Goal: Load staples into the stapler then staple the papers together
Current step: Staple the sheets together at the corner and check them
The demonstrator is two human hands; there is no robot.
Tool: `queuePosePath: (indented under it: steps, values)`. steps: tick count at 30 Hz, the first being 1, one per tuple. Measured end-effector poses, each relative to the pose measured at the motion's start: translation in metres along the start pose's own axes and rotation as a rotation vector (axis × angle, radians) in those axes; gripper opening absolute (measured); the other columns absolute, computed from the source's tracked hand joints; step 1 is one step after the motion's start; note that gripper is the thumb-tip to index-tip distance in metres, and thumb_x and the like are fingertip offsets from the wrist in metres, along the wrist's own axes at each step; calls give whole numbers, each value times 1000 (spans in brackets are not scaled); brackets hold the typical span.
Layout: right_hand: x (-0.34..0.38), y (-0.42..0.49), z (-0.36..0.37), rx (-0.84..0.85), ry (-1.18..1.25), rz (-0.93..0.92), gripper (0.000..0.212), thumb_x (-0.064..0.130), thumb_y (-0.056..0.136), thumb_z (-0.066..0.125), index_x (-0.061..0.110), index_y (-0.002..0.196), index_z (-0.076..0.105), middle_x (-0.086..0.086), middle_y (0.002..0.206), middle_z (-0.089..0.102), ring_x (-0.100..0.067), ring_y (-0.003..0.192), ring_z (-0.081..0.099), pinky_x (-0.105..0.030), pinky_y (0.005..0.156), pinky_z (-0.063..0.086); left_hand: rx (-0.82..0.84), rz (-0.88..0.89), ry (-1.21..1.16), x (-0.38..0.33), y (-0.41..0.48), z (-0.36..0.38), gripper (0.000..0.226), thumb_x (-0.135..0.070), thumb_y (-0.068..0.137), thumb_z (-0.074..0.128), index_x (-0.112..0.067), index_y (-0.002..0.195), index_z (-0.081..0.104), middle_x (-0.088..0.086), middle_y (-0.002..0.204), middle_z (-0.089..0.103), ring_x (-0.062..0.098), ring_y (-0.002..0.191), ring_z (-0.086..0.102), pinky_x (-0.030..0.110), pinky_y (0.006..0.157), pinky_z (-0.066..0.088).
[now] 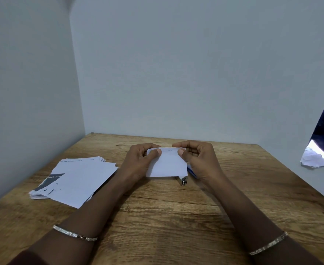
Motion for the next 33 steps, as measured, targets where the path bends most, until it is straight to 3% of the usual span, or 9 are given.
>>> queuePosePath:
  steps: [5,9,13,17,20,22,25,29,33]
  values:
    - [1,1,-2,-26,9,-5,26,9,90,67,31,92,81,-9,95,79,-32,99,72,-62,85,58,26,27,-3,-1,-1,0,21,-29,97,59,-19,90,76,-4,81,76,2,69,66,12,57,46]
    - [0,-2,1,17,51,18,21,25,77,82,28,98,78,-8,95,79,-30,93,75,-65,77,59,44,25,-61,-3,-2,2,19,-32,96,63,-21,94,78,0,88,78,7,74,70,15,59,51]
    - [0,-6,6,45,-19,18,19,34,72,86,22,83,76,-3,84,76,-32,86,74,-64,65,59,54,19,-76,-6,-3,2,18,-35,90,72,-18,92,78,3,87,78,15,77,74,21,59,54]
    - [9,-7,5,-14,-182,-108,11,31,78,84,25,77,75,8,78,74,-20,82,71,-48,65,60,-23,55,-88,-6,-2,0,9,-25,82,80,-18,86,78,1,83,78,12,75,72,21,59,52]
    - [20,-11,4,-133,-392,-293,13,29,77,84,27,72,72,14,72,70,-4,79,62,-21,63,43,-149,84,-33,-6,0,-5,5,-20,77,83,-21,78,78,-3,79,77,11,76,70,28,67,54]
    - [27,-14,4,-194,-457,-373,16,26,74,86,25,70,70,14,71,67,-3,80,56,-13,64,36,-211,107,9,-7,1,-7,6,-21,74,85,-22,76,79,-4,79,76,11,76,67,31,73,52]
    - [31,-15,4,-217,-491,-424,14,14,75,85,21,74,73,11,77,62,-3,76,52,-19,63,39,-302,142,51,-10,0,-10,10,-23,71,87,-23,78,80,-5,87,72,5,72,58,21,69,48]
    - [29,-15,2,-257,-500,-412,25,0,77,75,25,81,78,9,75,55,-7,65,53,-20,57,39,-248,90,-66,-10,1,-9,10,-16,81,80,-22,88,81,7,69,65,18,57,54,30,58,48]
    - [28,-15,-1,-301,-510,-391,30,-2,76,74,27,81,79,9,88,60,-7,64,61,-18,58,41,-128,-5,-290,-9,-1,-4,16,-5,94,62,-10,100,76,9,85,79,22,64,72,25,51,54]
Point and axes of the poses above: each hand's wrist, its own y-axis towards the middle knuckle, its own z-axis out of the palm, x = y × z, the point moved 3 cm from there along y, towards the middle knuckle
